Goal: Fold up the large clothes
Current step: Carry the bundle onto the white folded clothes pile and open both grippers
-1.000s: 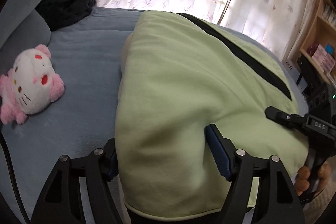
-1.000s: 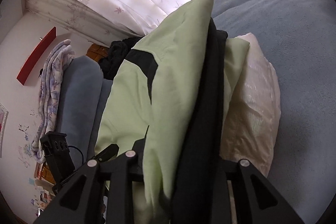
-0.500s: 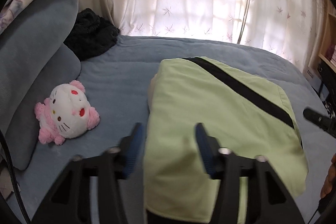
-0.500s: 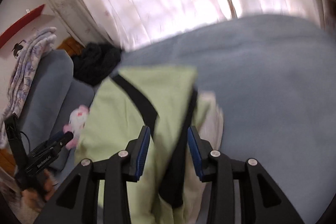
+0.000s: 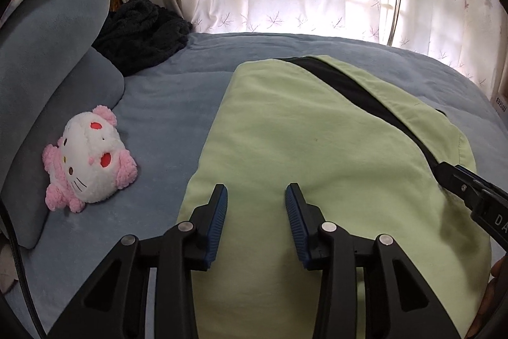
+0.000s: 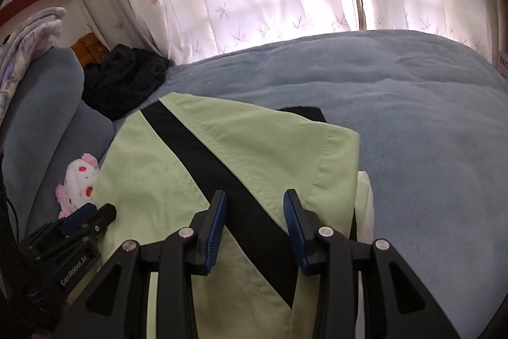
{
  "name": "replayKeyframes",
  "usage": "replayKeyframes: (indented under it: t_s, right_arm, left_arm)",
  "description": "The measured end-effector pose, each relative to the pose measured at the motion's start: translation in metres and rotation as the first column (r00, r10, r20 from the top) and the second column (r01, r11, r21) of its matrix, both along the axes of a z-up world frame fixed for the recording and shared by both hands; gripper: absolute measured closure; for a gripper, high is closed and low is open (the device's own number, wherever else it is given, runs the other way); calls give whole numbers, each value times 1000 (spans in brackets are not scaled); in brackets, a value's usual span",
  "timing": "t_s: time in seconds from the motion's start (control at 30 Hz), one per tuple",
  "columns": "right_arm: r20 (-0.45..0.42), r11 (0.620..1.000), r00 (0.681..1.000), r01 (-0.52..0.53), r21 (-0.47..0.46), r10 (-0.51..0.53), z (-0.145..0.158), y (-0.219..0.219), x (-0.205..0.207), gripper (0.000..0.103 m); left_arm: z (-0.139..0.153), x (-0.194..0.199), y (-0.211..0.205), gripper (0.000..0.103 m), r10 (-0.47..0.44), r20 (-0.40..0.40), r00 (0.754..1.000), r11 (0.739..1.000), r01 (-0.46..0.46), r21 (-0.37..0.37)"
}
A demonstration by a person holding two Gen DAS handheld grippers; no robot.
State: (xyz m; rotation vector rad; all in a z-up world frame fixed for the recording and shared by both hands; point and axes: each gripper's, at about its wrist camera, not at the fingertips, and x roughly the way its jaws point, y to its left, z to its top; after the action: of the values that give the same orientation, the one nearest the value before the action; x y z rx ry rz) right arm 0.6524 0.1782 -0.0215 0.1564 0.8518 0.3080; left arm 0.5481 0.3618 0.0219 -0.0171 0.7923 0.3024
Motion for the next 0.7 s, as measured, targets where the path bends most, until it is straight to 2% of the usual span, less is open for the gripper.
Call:
replayKeyframes:
  t_s: [0.43, 0.57, 0.7]
  right_arm:
    - [-18, 998, 1000, -24, -53, 24, -23, 7, 4, 65]
    - [-31, 996, 999, -30, -81, 28, -24, 9, 5, 65]
    - [-69, 998, 997, -25, -52, 21, -16, -3, 0, 60]
  left_arm:
    - [-20, 3, 3, 64, 13, -8, 1000, 1000, -13, -8]
    - [-14, 0, -5, 64, 23, -17, 1000, 1000, -23, 10]
    - [-3, -16, -9, 63, 50, -9, 999, 998, -50, -27]
